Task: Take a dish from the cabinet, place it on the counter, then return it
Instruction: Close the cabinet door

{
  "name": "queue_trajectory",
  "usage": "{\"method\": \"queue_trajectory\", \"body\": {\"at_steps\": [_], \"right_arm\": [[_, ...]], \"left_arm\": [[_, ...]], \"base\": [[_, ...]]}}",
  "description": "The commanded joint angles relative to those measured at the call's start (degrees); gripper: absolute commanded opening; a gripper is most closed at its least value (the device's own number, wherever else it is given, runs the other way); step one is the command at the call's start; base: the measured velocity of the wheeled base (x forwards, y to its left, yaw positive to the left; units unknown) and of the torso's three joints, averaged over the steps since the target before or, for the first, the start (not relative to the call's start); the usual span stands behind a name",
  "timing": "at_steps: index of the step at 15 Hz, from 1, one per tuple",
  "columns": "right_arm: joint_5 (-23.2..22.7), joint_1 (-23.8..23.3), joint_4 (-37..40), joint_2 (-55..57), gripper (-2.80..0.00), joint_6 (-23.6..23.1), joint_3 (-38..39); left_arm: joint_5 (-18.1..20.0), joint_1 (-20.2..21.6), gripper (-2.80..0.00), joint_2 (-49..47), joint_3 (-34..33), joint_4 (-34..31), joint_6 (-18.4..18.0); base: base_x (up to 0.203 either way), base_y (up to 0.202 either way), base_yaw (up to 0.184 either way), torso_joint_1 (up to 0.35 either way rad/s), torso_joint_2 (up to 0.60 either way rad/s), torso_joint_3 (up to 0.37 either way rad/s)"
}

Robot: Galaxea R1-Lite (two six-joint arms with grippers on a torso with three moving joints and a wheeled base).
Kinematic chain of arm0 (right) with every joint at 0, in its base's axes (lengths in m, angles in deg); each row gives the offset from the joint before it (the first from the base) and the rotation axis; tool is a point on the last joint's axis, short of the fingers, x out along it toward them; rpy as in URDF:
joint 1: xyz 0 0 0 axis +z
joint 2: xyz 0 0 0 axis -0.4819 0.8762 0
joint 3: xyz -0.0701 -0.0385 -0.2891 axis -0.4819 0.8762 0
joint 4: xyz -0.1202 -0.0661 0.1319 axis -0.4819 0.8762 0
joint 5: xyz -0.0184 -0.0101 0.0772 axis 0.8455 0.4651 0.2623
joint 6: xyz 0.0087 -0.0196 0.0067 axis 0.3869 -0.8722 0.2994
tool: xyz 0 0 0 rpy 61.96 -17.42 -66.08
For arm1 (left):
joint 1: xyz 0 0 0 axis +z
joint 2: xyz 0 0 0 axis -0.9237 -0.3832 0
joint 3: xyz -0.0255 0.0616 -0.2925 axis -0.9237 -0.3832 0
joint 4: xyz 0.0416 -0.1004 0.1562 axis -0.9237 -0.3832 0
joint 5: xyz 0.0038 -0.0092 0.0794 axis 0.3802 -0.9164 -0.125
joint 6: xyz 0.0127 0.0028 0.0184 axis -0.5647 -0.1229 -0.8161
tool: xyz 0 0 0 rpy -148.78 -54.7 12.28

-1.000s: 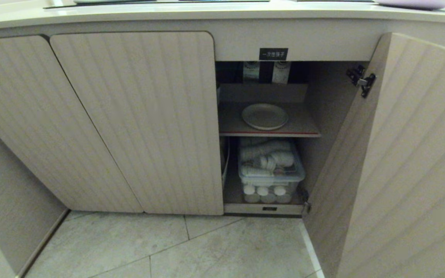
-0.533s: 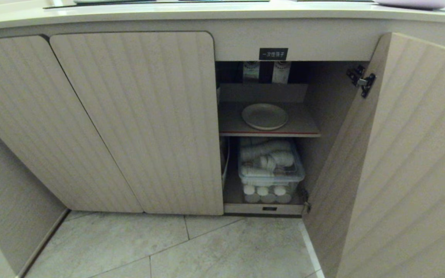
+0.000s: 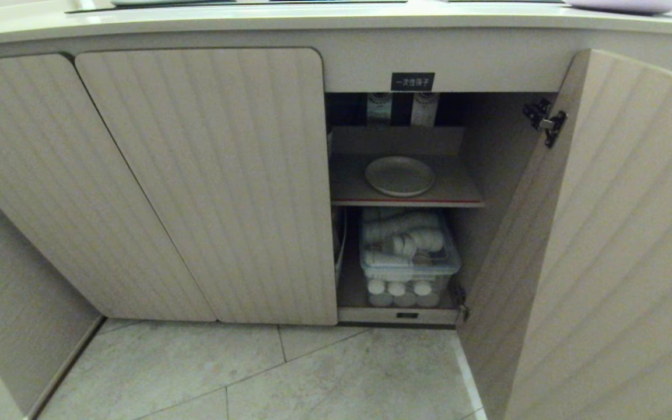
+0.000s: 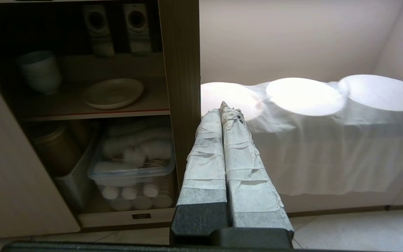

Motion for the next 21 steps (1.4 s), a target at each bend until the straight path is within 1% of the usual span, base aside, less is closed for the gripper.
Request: {"method": "queue_trajectory", "body": {"at_steps": [1, 4, 8, 10, 12, 17, 21], "right_arm": [[-1.7, 0.7, -0.3, -0.4, -2.8, 0.1, -0.1], [-5.2, 1.1, -1.3, -0.9, -2.8, 1.4, 0.3], [-8.6, 3.1, -2.1, -0.6, -2.8, 4.8, 0.3], [-8.8, 4.4, -2.2, -0.2, -2.8, 5.6, 0.5], [-8.9, 5.7, -2.2, 0.3, -2.8, 8.4, 1.4], [-9.5, 7.3, -2.2, 2.5, -2.8, 9.1, 2.9], [-9.5, 8.6, -2.3, 4.5, -2.8, 10.6, 3.5]], "left_arm": [[0.0, 0.0, -2.8, 0.0, 0.0, 0.0, 0.0], [0.0, 0.0, -2.8, 0.0, 0.0, 0.0, 0.0], [0.0, 0.0, -2.8, 0.0, 0.0, 0.0, 0.0], [0.0, 0.0, -2.8, 0.0, 0.0, 0.0, 0.0], [0.0, 0.0, -2.8, 0.0, 0.0, 0.0, 0.0], [0.0, 0.0, -2.8, 0.0, 0.0, 0.0, 0.0], [0.0, 0.0, -2.8, 0.0, 0.0, 0.0, 0.0]], "base": [[0.0, 0.0, 0.0, 0.0, 0.0, 0.0], [0.0, 0.0, 0.0, 0.0, 0.0, 0.0], [0.0, 0.0, 0.0, 0.0, 0.0, 0.0], [0.0, 0.0, 0.0, 0.0, 0.0, 0.0], [0.0, 0.0, 0.0, 0.0, 0.0, 0.0], [0.0, 0.0, 0.0, 0.0, 0.0, 0.0], [0.0, 0.0, 0.0, 0.0, 0.0, 0.0]]}}
